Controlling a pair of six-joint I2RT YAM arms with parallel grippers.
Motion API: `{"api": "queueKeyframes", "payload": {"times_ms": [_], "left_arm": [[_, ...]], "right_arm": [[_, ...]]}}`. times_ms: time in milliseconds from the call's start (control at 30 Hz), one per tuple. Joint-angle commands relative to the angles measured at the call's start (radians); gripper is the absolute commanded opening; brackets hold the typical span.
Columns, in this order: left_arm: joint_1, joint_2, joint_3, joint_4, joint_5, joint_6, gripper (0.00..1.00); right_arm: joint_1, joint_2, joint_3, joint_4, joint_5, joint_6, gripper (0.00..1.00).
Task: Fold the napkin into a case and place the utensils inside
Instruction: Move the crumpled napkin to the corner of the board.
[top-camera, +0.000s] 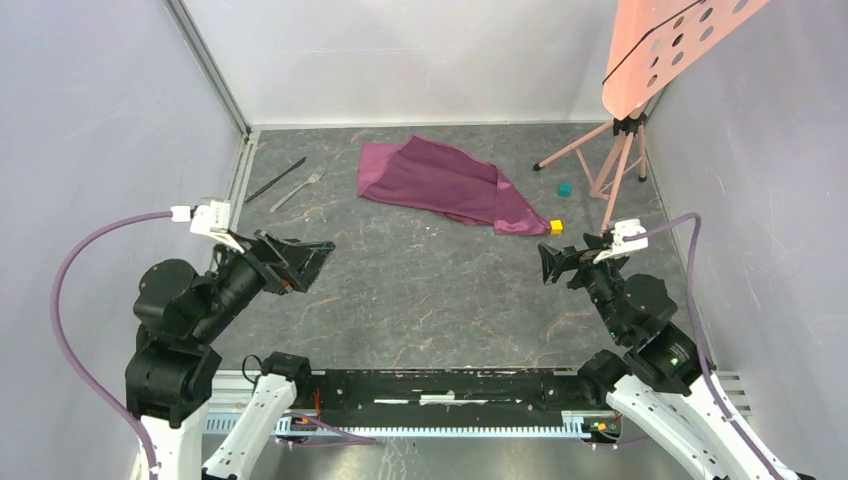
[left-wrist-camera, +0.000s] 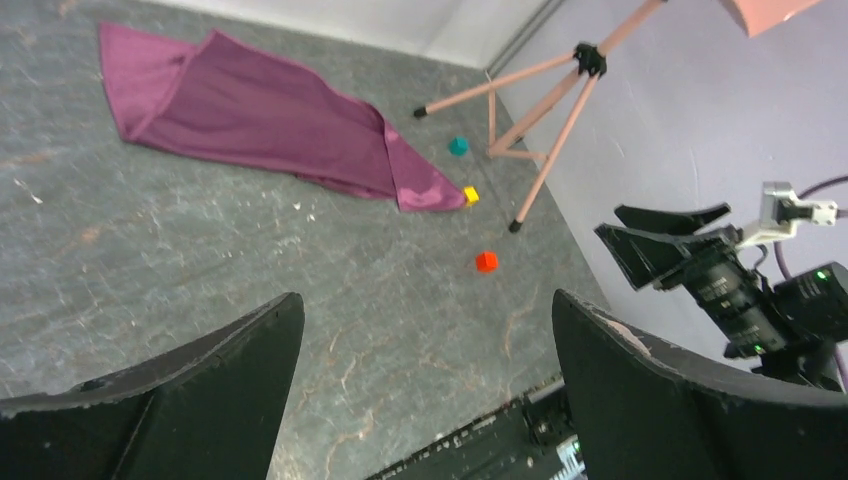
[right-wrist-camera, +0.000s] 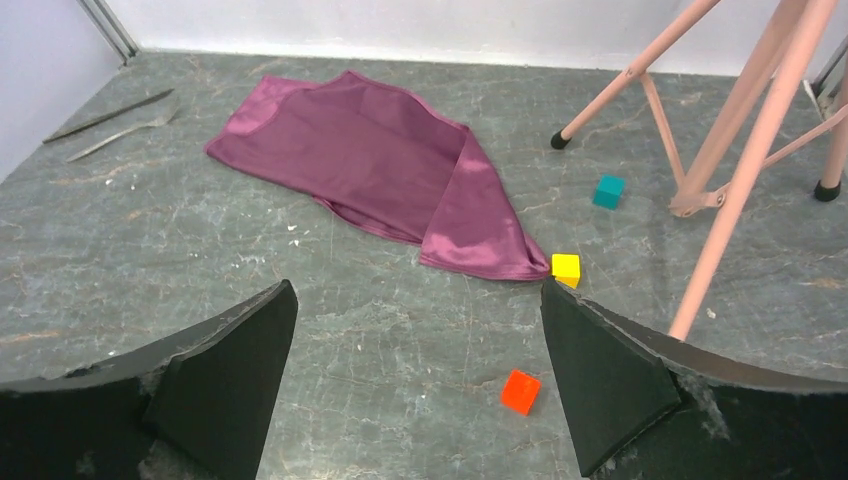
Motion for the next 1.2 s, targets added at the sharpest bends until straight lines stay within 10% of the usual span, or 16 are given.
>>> {"api": "queueKeyframes", "payload": {"times_ms": [0,567,1167], "left_arm": [[0.006,0.061,0.005,-0.071,0.107,0.009,1.0],[0.004,0.077,-0.209,-0.088,0.191,0.023,1.0],[0.005,0.009,-0.258,-0.09,0.178,0.007,1.0]], "right_arm": [[0.004,0.046,-0.067,0.107,0.002,0.013,0.98],[0.004,0.83,-0.285,1.14,-0.028,0.2,0.98],[-0.034,1.675,0.477,1.087,-0.046,0.265,0.98]]}}
